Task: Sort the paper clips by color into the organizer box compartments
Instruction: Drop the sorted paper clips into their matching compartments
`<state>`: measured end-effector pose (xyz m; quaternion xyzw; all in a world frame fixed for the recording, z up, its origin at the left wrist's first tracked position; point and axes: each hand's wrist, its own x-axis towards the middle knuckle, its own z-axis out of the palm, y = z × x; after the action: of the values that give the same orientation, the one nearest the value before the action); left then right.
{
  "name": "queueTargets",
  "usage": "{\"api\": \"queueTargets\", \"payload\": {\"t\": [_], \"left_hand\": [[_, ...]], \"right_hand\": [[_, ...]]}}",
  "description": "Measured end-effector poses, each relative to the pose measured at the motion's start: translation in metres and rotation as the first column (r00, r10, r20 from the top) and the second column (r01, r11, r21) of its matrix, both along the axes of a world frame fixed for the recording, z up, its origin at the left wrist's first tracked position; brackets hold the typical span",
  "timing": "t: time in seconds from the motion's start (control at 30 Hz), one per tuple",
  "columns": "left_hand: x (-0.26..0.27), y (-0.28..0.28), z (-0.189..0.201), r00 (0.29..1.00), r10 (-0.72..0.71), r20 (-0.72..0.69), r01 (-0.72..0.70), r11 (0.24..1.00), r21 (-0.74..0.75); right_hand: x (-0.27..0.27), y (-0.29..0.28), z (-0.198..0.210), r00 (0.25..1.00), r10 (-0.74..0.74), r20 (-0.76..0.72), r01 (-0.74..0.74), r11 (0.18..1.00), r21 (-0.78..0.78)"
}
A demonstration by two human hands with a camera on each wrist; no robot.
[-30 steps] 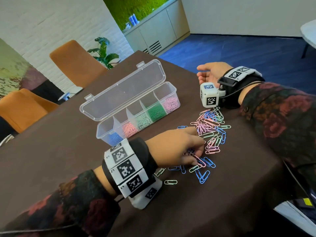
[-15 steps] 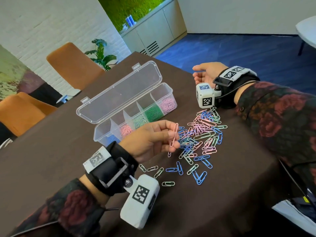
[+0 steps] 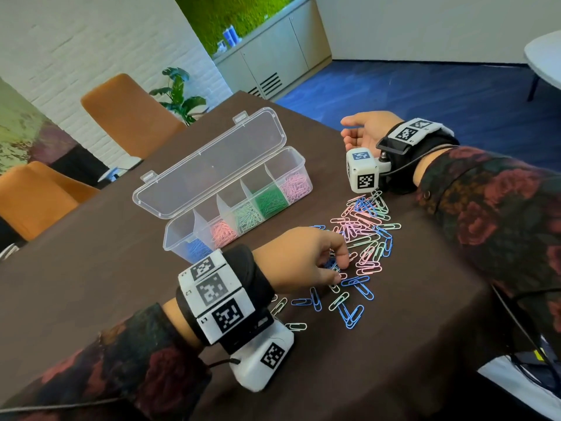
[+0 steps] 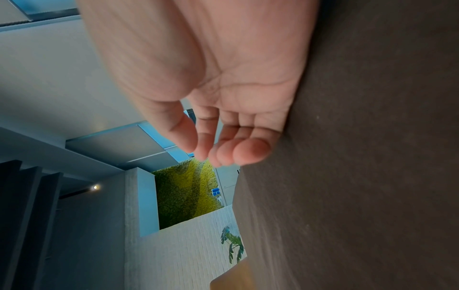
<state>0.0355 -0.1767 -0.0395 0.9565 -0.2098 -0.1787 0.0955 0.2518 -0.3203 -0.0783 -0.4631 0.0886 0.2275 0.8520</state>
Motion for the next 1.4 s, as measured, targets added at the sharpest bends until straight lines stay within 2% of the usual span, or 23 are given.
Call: {"api": "queueTargets", "payload": {"t": [0.1,0.27,0.33,0.4,0.43,0.5,0.53,0.57,0.6,0.63,0.7,0.77,0.83,0.93,0.97,1.0,1.03,1.1,1.4], "left_hand": [[0.004,-0.001,-0.002,0.999,-0.029,0.044,0.025,0.996,0.082],[0.006,0.0,-0.003,0.999,-0.049,0.012,0.048,0.997,0.063],[0.005,0.006,0.002,0.998,-0.025,-0.051,0.023,0.999,-0.046],[0.006,0.018,0.01,0.984,0.068,-0.164,-0.115,0.948,-0.297],[0.006,0.026,0.014,0.96,0.134,-0.244,-0.236,0.858,-0.456],[0.008,0.046,0.018,0.864,0.205,-0.461,-0.492,0.541,-0.682],[0.008,0.055,0.018,0.811,0.185,-0.554,-0.579,0.388,-0.717],[0.007,0.062,0.017,0.771,0.168,-0.615,-0.635,0.281,-0.719],[0.006,0.067,0.014,0.734,0.16,-0.66,-0.678,0.213,-0.703],[0.004,0.07,0.012,0.701,0.166,-0.693,-0.713,0.179,-0.678],[0.0,0.073,0.006,0.655,0.209,-0.726,-0.755,0.208,-0.622],[-0.005,0.068,0.003,0.657,0.246,-0.713,-0.75,0.318,-0.581],[-0.008,0.063,0.002,0.721,0.291,-0.629,-0.676,0.494,-0.547],[-0.003,0.058,0.003,0.885,0.302,-0.354,-0.428,0.826,-0.366],[0.001,0.058,0.003,0.932,0.269,-0.244,-0.332,0.904,-0.27],[0.005,0.056,0.003,0.964,0.229,-0.137,-0.251,0.951,-0.179],[0.009,0.055,0.003,0.979,0.196,-0.052,-0.2,0.974,-0.101],[0.015,0.052,0.003,0.984,0.173,0.03,-0.173,0.985,-0.019],[0.027,0.04,0.002,0.992,0.117,0.044,-0.121,0.989,0.087]], "right_hand": [[-0.001,-0.001,0.001,1.0,0.001,0.004,-0.001,1.0,0.008],[-0.002,0.001,0.001,1.0,-0.017,0.006,0.017,1.0,0.001],[-0.002,0.001,0.001,1.0,-0.022,0.004,0.022,1.0,0.005],[-0.003,0.001,0.001,1.0,-0.021,-0.003,0.021,1.0,0.008],[-0.003,0.001,0.001,1.0,-0.02,-0.004,0.02,1.0,0.007],[-0.002,0.0,0.0,1.0,-0.022,-0.002,0.022,1.0,0.002],[-0.002,0.0,0.0,1.0,-0.023,0.0,0.023,1.0,0.002],[-0.001,0.0,0.0,1.0,-0.025,0.0,0.025,1.0,0.004],[-0.001,0.0,0.0,1.0,-0.026,0.001,0.026,1.0,0.009],[-0.001,-0.001,0.0,1.0,-0.026,0.001,0.026,1.0,0.015],[0.001,0.0,0.0,1.0,-0.03,0.004,0.03,0.999,0.02],[0.002,0.0,-0.001,0.999,-0.033,0.013,0.033,0.999,0.014],[0.002,0.0,-0.002,1.0,-0.025,0.018,0.025,1.0,0.009],[0.002,-0.001,-0.002,1.0,-0.012,0.026,0.012,1.0,-0.004],[0.002,-0.001,-0.002,0.999,-0.013,0.035,0.013,1.0,-0.011],[0.003,0.0,-0.003,0.999,-0.013,0.046,0.014,1.0,-0.018],[0.004,0.0,-0.003,0.998,-0.011,0.056,0.013,1.0,-0.024],[0.005,0.0,-0.003,0.998,-0.004,0.066,0.006,0.999,-0.034],[0.006,-0.001,-0.004,0.997,0.005,0.079,-0.002,0.999,-0.038]]}}
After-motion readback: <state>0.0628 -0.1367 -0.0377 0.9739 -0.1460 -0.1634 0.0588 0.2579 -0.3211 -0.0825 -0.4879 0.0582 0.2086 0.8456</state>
